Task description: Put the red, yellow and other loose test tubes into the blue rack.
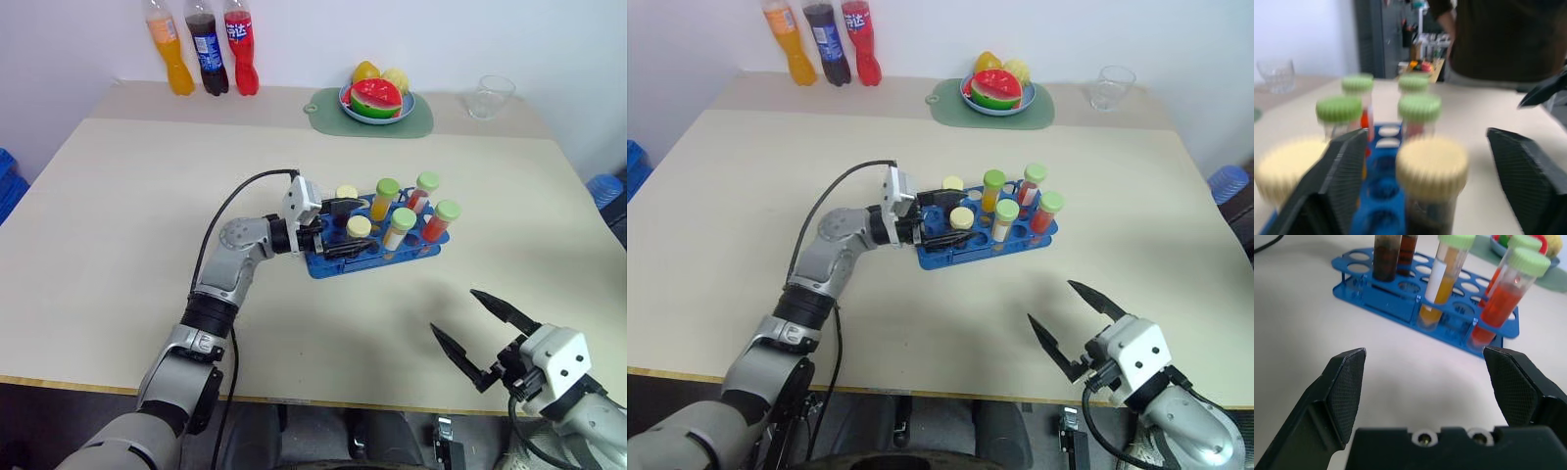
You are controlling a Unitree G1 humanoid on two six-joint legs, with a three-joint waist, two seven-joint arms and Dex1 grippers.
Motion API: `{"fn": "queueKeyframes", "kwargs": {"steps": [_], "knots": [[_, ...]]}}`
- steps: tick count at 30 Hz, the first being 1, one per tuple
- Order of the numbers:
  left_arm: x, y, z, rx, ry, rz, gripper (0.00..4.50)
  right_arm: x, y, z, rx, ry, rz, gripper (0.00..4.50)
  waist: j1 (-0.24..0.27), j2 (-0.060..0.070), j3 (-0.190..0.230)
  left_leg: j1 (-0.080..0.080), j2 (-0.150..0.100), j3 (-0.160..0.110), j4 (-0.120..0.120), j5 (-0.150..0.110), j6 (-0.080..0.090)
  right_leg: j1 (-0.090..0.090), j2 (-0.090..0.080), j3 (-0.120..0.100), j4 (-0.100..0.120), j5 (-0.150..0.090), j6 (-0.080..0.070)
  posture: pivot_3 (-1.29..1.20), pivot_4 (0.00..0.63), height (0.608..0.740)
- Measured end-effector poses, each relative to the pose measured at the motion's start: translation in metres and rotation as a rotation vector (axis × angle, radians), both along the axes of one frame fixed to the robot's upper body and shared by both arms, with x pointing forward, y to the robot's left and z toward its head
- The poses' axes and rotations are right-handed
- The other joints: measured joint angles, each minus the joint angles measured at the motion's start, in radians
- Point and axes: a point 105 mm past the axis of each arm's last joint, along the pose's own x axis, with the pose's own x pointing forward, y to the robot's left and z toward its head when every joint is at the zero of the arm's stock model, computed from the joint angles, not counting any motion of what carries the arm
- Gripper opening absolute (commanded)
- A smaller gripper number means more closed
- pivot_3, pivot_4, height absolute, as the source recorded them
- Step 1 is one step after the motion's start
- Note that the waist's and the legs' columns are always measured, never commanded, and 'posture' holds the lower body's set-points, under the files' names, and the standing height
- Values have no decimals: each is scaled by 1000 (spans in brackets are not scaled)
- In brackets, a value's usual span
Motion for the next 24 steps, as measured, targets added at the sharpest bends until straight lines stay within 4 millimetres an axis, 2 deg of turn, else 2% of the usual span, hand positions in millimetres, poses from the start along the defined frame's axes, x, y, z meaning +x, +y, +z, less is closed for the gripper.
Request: {"fn": "queueKeyframes", "kwargs": {"steps": [4,7,10,15,21,24], "knots": [[0,24,4,-3,-11,91,3774,17,-6,2,5,-25,-9,4239,-1,0,0,0,0,0,0,0,0,0,0,0,1,0,0,0,150,740],[-1,50,-3,-6,27,156,3774,31,-15,2,0,-24,-13,4239,-3,1,0,0,0,0,0,0,0,0,0,0,1,0,0,0,150,740],[0,76,-11,0,28,256,3774,36,-21,0,26,-8,-13,4239,3,1,0,0,0,0,0,0,0,0,0,0,2,0,0,0,150,740],[-14,118,-34,42,54,408,3774,32,-39,-5,43,36,-41,4239,3,1,0,0,0,0,0,0,0,0,0,0,2,0,0,0,150,740],[-37,151,-50,76,72,530,3774,23,-61,2,89,51,-79,4239,-1,2,-1,2,1,1,0,0,0,0,0,0,2,0,0,0,150,740],[-51,162,-53,93,87,552,3774,21,-66,2,110,63,-79,4239,0,3,-1,2,1,1,0,0,0,0,0,0,2,0,0,0,150,740]]}}
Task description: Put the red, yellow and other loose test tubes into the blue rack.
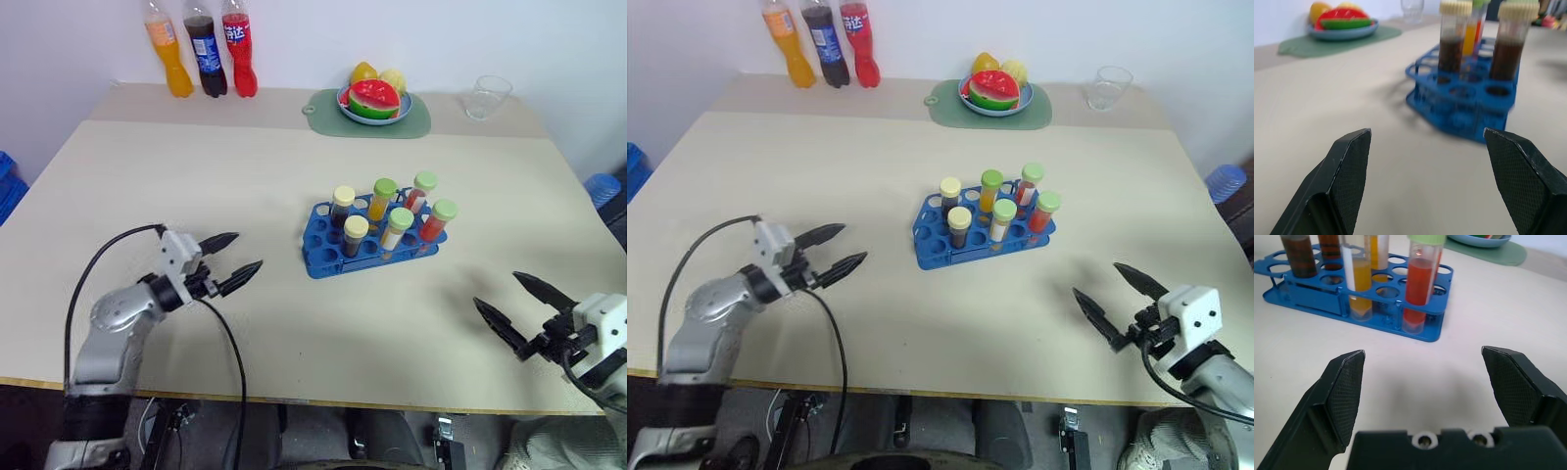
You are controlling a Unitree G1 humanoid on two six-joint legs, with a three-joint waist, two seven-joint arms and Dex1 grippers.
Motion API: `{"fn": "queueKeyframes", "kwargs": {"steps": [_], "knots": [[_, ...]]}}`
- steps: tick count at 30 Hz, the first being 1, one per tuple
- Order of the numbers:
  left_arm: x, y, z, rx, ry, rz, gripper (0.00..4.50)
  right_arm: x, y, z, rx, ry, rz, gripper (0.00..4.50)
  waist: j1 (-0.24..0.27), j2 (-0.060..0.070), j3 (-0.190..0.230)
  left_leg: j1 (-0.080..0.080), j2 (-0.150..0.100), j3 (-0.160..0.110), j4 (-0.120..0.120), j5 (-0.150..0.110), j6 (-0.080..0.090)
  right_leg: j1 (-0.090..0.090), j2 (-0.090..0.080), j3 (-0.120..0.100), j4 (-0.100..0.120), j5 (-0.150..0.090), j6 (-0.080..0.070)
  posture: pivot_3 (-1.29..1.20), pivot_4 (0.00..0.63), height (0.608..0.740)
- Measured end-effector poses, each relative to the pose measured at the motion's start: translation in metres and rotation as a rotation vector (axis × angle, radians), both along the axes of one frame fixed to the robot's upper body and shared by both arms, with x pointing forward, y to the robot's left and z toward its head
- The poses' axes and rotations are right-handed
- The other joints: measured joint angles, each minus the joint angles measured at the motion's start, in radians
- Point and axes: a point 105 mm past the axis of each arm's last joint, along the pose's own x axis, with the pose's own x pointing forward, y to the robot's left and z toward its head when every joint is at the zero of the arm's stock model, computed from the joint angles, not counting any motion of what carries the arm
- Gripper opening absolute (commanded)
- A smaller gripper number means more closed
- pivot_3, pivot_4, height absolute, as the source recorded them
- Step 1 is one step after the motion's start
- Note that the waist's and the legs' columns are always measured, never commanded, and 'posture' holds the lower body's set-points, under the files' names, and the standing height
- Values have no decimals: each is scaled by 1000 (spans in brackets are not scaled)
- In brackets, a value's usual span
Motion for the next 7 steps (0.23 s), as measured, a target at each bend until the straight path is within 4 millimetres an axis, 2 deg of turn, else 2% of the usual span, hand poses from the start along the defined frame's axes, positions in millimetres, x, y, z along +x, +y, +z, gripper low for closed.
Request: {"fn": "queueKeyframes", "kwargs": {"steps": [7], "knots": [[-18,8,-1,31,66,-34,3774,-3,0,-4,18,42,23,4239,2,1,-1,0,0,0,0,0,0,0,0,0,0,0,0,0,150,740]]}}
